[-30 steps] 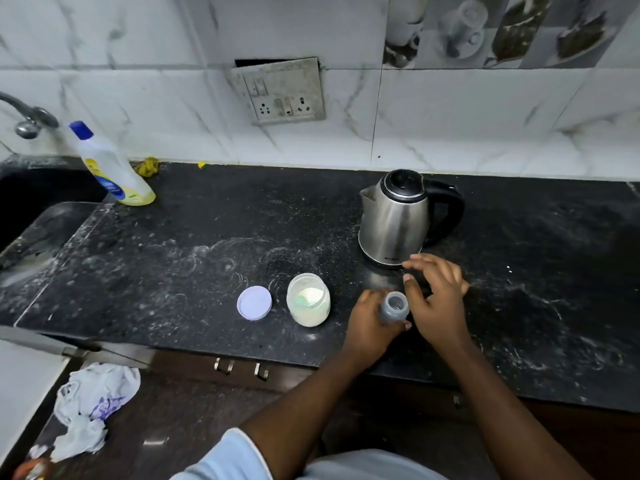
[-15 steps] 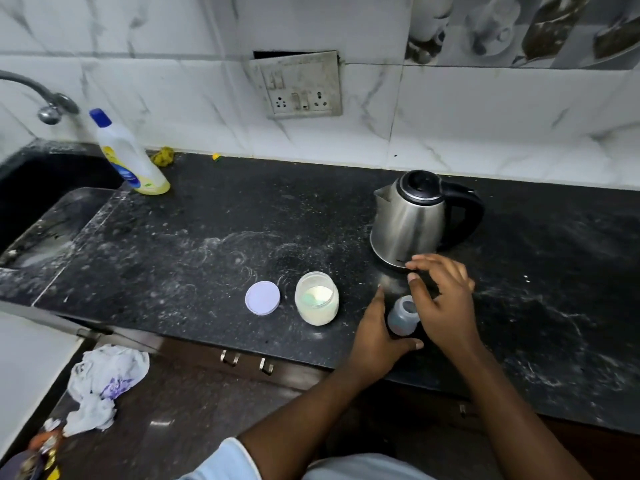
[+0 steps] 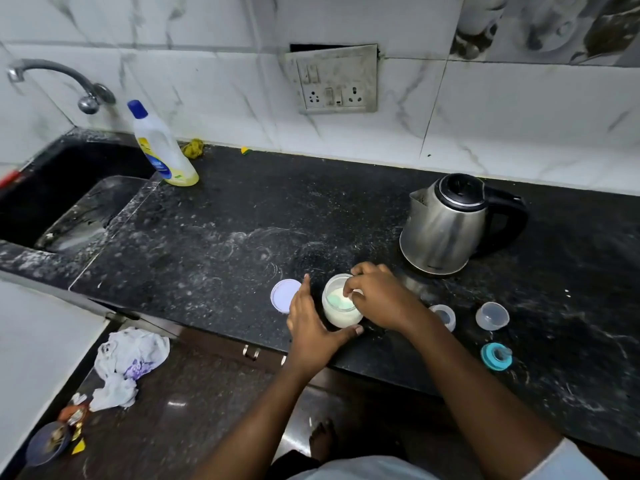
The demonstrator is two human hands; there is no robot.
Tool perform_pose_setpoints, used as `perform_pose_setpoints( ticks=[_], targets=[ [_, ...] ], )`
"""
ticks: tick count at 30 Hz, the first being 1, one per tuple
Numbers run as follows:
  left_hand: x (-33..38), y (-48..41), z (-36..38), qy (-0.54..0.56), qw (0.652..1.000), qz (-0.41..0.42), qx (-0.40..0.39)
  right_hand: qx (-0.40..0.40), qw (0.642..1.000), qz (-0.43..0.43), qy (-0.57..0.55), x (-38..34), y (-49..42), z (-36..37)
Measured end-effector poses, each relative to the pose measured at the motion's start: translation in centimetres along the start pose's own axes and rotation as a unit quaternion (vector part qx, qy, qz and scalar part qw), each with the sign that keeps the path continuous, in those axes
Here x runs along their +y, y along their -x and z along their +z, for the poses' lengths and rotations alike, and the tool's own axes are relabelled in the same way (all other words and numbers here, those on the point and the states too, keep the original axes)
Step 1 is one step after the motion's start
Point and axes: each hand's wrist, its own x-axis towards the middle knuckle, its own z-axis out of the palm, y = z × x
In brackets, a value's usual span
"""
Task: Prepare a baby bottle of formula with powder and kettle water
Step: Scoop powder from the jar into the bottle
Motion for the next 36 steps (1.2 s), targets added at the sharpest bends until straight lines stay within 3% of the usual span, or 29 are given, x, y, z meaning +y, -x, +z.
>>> perform_pose_setpoints(
  ticks=[4, 9, 15, 20, 27, 36],
  targets=[
    [0.0, -1.8, 0.8, 0.059, 0.997, 0.015, -0.039, -0.003, 1.000, 0.019, 0.017, -0.5, -0.3, 0.0],
    [0.5, -1.5, 1.7, 0.145, 0.988, 0.059, -0.016, -0.018, 0.997, 0.060, 0.050, -0.3, 0.6, -0.4],
    [1.4, -1.3, 1.8, 0.078, 0.980, 0.171, 0.072, 0.017, 0.992, 0.115, 0.043, -0.6, 1.2, -0.7],
    [2.2, -1.5, 1.7, 0.047, 0.969, 0.225, 0.091, 0.042, 0.987, 0.151, 0.040, -0.9, 1.4, -0.9],
    [2.5, -1.0, 2.3, 0.034, 0.970, 0.226, 0.084, 0.035, 0.980, 0.178, 0.081, -0.9, 1.8, -1.3],
    [2.7, -0.2, 2.7, 0.055, 0.976, 0.200, 0.073, 0.023, 0.982, 0.151, 0.112, -0.9, 2.5, -1.8]
  ],
)
